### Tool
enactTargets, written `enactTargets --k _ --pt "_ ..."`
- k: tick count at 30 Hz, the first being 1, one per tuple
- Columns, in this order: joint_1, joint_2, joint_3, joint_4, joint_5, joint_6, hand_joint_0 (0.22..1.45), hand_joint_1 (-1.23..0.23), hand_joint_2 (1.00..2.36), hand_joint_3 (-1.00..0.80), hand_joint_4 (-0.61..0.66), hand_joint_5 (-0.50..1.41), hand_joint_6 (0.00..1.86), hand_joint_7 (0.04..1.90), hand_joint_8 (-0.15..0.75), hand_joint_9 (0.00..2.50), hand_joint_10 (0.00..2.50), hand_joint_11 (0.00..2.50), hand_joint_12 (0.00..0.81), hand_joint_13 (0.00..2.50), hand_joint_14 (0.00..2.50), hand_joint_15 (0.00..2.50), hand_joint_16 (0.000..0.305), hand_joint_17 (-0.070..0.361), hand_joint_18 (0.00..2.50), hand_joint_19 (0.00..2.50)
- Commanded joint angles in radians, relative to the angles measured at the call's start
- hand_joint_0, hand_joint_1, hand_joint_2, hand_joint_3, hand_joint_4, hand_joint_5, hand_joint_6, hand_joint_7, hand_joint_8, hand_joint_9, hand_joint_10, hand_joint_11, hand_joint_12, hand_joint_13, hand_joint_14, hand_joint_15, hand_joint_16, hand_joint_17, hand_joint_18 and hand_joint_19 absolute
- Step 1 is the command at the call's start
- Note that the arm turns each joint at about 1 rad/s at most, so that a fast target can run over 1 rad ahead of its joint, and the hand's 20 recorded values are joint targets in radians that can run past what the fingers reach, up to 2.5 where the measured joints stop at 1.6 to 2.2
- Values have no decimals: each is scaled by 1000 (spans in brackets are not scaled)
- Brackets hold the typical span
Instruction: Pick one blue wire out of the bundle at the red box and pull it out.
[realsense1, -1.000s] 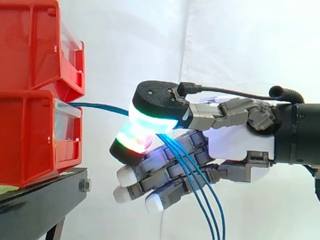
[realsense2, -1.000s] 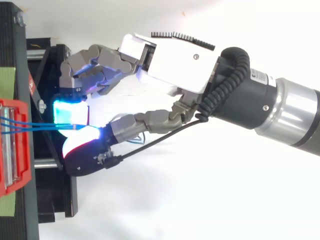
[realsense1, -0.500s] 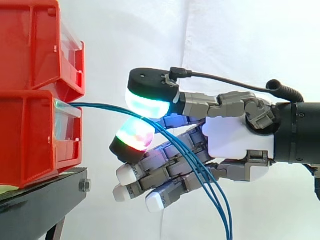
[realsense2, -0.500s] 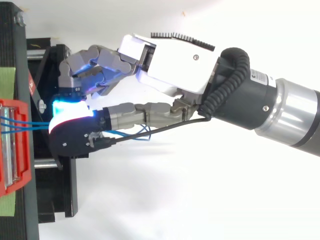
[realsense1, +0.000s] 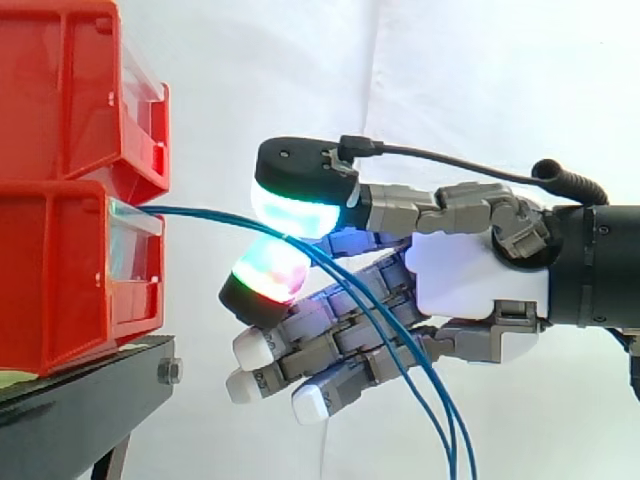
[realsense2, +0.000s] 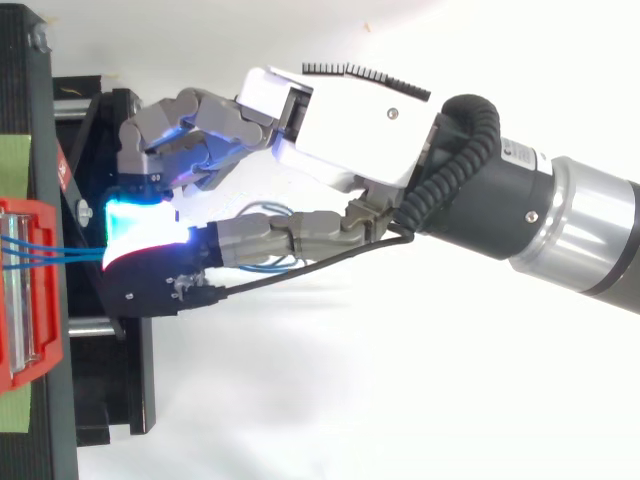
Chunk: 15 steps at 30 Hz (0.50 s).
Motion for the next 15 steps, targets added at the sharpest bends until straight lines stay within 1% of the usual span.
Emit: enactTargets --k 1,3,4,6,9,12,13,14,15 --pt "3 0 0 -6 0 10 579 -519 1016 -232 262 -166 836 1086 377 873 13 551 442 536 7 218 60 135 669 538" --pt "3 0 0 -12 0 18 582 -462 1015 -246 263 -161 830 1055 381 884 13 538 440 536 7 214 60 134 664 552" --pt "5 0 0 -13 0 22 590 -403 1016 -265 250 -144 793 1103 380 893 13 519 439 540 7 221 59 134 658 563" --pt "6 0 0 -16 0 27 586 -384 1015 -286 251 -136 774 1125 385 899 13 529 439 545 7 226 60 134 659 572" --pt "8 0 0 -18 0 30 552 -386 1011 -364 253 -133 753 1142 393 908 15 536 446 551 7 228 61 137 670 568" --pt "8 0 2 -18 0 30 514 -437 1005 -431 263 -136 756 1140 408 918 13 548 462 563 7 227 64 144 692 558" --pt "9 0 2 -18 0 30 487 -524 1003 -457 276 -141 767 1116 420 922 13 556 473 573 7 224 66 149 714 544" --pt "8 0 0 -18 0 30 480 -578 1002 -472 281 -144 774 1111 422 916 13 563 477 575 6 227 67 150 721 541" --pt "8 0 2 -18 0 30 480 -600 1002 -475 286 -147 779 1109 421 915 13 563 479 575 7 224 67 150 722 541"
